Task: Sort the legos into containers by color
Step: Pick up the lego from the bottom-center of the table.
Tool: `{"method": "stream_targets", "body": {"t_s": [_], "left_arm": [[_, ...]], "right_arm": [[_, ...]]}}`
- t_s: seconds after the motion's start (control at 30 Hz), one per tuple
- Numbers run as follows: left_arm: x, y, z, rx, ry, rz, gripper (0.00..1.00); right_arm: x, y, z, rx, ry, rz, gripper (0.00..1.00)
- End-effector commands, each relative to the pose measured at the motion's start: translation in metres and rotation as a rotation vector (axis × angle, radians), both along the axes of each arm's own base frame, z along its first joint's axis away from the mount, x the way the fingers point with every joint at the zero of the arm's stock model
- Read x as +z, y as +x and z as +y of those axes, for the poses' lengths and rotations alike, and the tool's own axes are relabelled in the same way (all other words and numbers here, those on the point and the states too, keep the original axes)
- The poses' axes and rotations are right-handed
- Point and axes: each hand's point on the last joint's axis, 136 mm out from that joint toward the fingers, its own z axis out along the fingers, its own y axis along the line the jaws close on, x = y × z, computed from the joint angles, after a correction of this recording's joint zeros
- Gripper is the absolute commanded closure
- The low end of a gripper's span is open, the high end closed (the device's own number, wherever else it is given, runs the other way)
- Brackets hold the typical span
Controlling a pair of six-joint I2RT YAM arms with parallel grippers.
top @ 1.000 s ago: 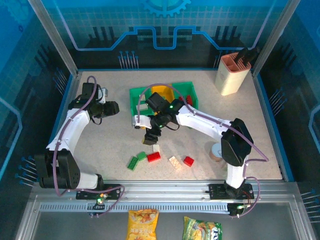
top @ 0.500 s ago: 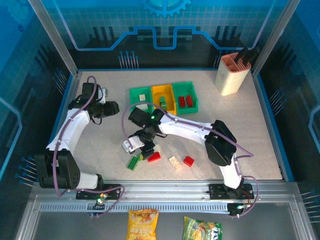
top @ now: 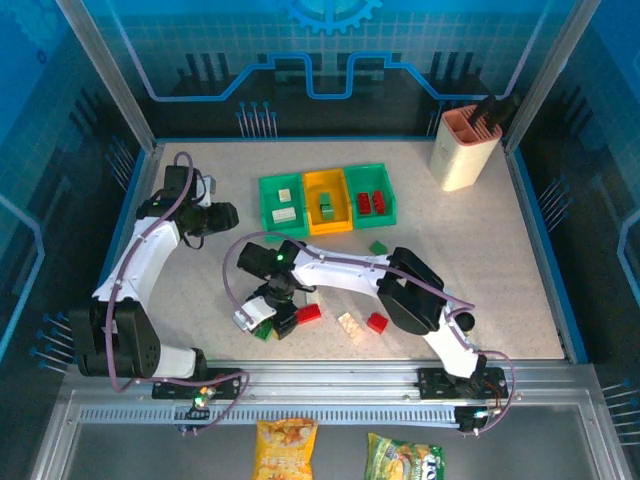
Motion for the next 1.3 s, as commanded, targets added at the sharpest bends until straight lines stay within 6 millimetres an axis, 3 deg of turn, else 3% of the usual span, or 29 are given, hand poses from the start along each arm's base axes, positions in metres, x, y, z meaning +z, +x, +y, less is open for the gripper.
{"method": "stream_targets", "body": {"t_s": [0.0,0.37,0.57,0.87,1.07,1.27], "left_arm": [[0.005,0.001,0.001,-0.001,-0.015,-0.017,0.46],[0.006,0.000,0.000,-0.003,-0.017,-0.021,0.46],[0.005,0.000,-0.001,-0.003,-0.019,-0.019,0.46],[0.005,0.000,0.000,-0.003,-0.019,-0.020,0.46],[0.005,0.000,0.000,-0.002,-0.017,-0.019,0.46],[0.006,0.000,0.000,-0.001,-0.014,-0.022,0.46]], "right_arm": [[-0.006,-0.006,0.013,0.035,0.008,-0.004,0.30],[-0.037,-0.009,0.014,0.064,-0.068,-0.033,0.34],[-0.040,-0.010,0.014,0.065,-0.075,-0.040,0.45],[-0.023,-0.008,0.023,0.065,-0.011,-0.072,0.60],[-0.009,0.000,0.031,0.049,0.047,-0.116,0.62],[0.006,0.022,0.039,-0.020,0.107,-0.168,0.62]]}}
